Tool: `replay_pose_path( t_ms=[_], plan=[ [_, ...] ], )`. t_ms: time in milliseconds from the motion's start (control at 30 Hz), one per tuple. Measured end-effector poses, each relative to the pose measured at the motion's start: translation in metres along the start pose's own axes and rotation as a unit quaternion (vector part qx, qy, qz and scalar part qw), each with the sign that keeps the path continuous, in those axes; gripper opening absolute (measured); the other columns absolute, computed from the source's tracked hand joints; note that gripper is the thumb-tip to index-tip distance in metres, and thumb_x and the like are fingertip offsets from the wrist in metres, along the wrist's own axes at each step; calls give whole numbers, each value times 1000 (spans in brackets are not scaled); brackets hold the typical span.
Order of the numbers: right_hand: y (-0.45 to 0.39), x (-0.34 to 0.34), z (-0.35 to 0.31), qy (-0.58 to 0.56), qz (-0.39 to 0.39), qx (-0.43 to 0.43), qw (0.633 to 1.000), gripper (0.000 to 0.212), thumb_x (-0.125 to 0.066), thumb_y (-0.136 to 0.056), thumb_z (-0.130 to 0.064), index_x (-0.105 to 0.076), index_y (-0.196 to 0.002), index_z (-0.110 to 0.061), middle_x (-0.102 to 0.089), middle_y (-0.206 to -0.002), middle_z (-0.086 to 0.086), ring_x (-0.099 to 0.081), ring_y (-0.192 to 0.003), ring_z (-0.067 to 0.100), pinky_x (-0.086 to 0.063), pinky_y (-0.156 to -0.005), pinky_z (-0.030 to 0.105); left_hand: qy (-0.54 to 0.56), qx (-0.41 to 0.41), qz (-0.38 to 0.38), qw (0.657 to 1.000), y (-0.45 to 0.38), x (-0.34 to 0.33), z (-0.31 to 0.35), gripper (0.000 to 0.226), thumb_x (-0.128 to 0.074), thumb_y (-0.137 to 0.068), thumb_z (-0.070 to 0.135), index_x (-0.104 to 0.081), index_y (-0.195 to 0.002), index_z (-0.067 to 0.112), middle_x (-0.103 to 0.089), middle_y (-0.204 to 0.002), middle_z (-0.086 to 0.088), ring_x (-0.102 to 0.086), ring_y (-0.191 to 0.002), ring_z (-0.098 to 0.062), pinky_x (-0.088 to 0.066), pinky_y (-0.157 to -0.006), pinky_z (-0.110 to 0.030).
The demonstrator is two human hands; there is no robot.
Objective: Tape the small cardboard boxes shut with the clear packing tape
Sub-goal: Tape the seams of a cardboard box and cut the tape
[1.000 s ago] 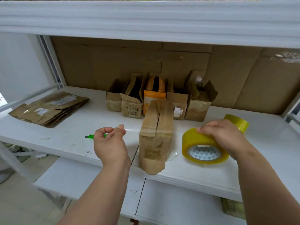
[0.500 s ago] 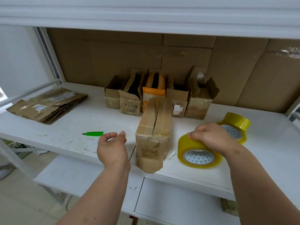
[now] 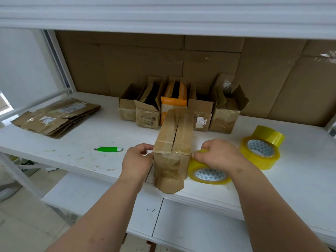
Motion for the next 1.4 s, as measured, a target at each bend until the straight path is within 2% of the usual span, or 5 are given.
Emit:
replay_pose_path(
  t_ms=[267, 533, 833, 1200, 1400],
  plan=[
    [-1, -4, 1, 2, 9, 26, 1000, 42, -47, -92, -57, -60, -77, -20, -57, -79, -5, -56, -84, 19, -41, -72, 33, 20, 9, -93, 995, 11, 4, 3, 29, -47, -99, 35, -73, -91, 25, -72, -96, 8, -64, -98, -12, -49, -93, -36],
    [3, -9, -5, 110, 35, 6, 993, 77, -31, -69, -96, -62, -89, -28, -56, -80, -9, -51, -81, 15, -39, -84, 38, -150, -137, -47, 978, 3, 7, 2, 14, -70, -84, 49, -72, -97, 46, -70, -78, 19, -62, -76, 5, -42, -62, -13],
    [5, -10, -14, 111, 65, 21, 991, 54, -42, -78, -85, -51, -73, -33, -51, -71, -14, -44, -71, 8, -30, -79, 35, -244, -284, -18, 927, -5, 10, -15, 39, -54, -96, 45, -64, -131, 30, -69, -82, 0, -60, -77, -19, -39, -62, -26],
    [12, -1, -18, 56, -36, 26, 997, 39, -44, -97, -52, -55, -132, -41, -58, -129, -5, -50, -121, 21, -32, -103, 40, -201, -239, -1, 950, -1, -6, -22, 42, -40, -104, 27, -49, -144, 19, -67, -117, -6, -60, -107, -23, -39, -84, -23],
    [16, -15, -30, 93, 65, -1, 994, 33, -46, -93, -55, -64, -113, -35, -65, -105, -3, -58, -101, 21, -36, -83, 36, -193, -188, -36, 962, 1, -10, -17, 61, -49, -98, 39, -33, -153, 20, -55, -128, -3, -53, -118, -22, -42, -95, -31]
  ],
)
Point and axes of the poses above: each hand's wrist, its own y-axis away from the middle knuckle, its own x-axis out of the back of the hand, z = x × y, the point moved 2 cm from there along -y, towards the middle knuckle
